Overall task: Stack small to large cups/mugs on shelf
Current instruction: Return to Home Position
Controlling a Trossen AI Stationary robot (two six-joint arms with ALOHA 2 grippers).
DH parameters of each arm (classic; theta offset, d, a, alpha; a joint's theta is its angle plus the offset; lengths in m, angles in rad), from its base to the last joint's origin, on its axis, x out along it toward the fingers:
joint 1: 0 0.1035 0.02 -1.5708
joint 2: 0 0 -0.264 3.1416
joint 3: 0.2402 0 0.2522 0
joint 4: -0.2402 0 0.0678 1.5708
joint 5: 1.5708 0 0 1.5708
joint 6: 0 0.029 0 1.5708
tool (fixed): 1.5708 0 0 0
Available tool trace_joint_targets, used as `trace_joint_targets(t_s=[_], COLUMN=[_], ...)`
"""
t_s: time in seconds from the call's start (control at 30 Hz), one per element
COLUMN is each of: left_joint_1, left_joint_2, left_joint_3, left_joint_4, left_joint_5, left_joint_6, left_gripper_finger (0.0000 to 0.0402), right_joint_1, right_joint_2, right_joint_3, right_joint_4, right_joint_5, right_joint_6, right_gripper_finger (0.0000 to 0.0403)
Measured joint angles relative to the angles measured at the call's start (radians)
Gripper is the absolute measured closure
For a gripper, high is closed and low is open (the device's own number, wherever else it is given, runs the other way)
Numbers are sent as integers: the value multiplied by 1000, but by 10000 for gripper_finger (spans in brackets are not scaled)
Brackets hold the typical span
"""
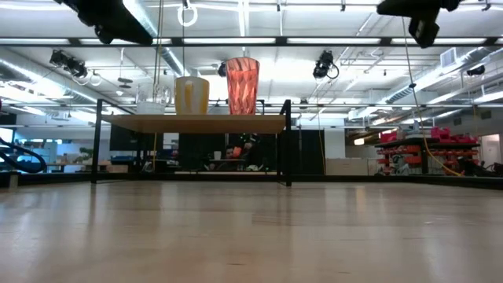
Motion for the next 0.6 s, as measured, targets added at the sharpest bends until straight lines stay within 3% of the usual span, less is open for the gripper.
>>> trace_joint_targets(t_s=[0.23,0.4,0.6], left_joint_1=[0,0,0], left_joint_2=[-18,-62,-158], left_joint_3=[-92,-154,-208], left_joint_4=[-1,-3,2], left_joint_5=[-86,-98,-129], left_joint_6=[-50,-78,-97], left_gripper_finger=[350,344,351], right_joint_1=[0,-1,0], right_joint_2=[-141,-173,-186], right_joint_3=[-88,-149,-239], right_joint_4=[30,102,260], right_joint_5=[32,94,70], right_joint_6=[-16,-45,-130], right_gripper_finger=[394,394,394])
